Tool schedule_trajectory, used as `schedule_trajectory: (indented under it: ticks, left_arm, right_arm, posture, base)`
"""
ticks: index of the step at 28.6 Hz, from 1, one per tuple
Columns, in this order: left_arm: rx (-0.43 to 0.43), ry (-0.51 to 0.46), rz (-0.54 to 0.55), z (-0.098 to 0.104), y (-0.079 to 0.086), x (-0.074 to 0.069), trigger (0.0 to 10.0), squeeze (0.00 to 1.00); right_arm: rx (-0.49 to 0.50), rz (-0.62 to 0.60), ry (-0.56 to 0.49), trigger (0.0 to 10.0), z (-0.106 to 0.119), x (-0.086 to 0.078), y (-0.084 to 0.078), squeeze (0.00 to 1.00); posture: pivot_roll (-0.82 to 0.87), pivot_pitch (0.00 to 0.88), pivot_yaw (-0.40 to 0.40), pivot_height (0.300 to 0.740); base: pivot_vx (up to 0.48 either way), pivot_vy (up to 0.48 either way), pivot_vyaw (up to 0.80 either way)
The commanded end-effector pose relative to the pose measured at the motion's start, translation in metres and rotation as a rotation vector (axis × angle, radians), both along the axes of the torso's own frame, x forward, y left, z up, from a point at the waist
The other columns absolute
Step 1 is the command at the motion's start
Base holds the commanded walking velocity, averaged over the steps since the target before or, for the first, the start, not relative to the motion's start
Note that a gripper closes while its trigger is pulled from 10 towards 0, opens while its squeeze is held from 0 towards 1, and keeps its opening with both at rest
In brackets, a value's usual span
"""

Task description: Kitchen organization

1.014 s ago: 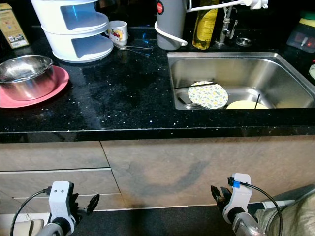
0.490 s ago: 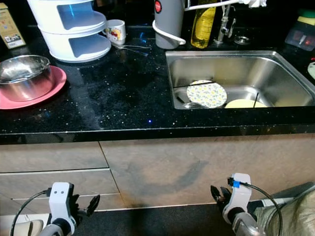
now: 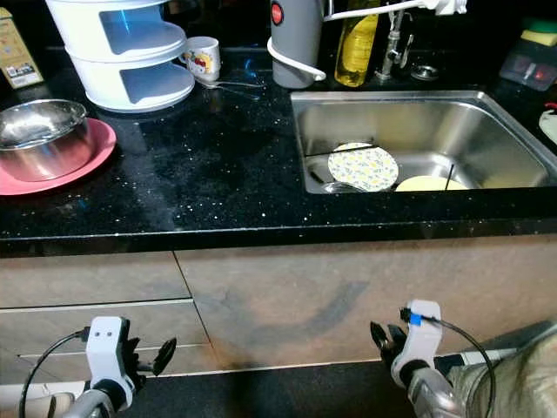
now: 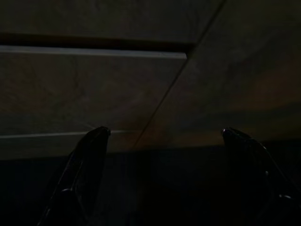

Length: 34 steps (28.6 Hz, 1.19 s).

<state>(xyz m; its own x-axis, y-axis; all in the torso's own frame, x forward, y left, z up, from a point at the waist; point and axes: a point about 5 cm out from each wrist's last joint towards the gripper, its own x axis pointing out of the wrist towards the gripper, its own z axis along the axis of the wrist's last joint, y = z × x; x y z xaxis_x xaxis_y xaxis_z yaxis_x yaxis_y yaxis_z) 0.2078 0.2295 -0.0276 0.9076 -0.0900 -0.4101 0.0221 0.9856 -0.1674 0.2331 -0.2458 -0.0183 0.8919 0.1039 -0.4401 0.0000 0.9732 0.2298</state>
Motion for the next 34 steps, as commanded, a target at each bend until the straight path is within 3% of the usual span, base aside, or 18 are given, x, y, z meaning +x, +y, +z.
schedule_trajectory:
  ticks: [1, 34]
  left_arm:
    - [-0.007, 0.010, 0.035, -0.002, 0.006, -0.003, 10.0, 0.00]
    - [-0.024, 0.004, 0.071, 0.003, 0.002, 0.023, 10.0, 0.00]
  right_arm:
    - [-0.007, -0.002, 0.017, 10.0, -0.004, -0.003, 0.001, 0.00]
    - [-0.013, -0.053, 0.017, 10.0, -0.001, 0.013, 0.002, 0.00]
  posture:
    - [0.04, 0.013, -0.051, 0.740]
    - [0.02, 0.000, 0.004, 0.740]
  base:
    - [0.000, 0.000, 0.00]
    - [0.000, 0.000, 0.00]
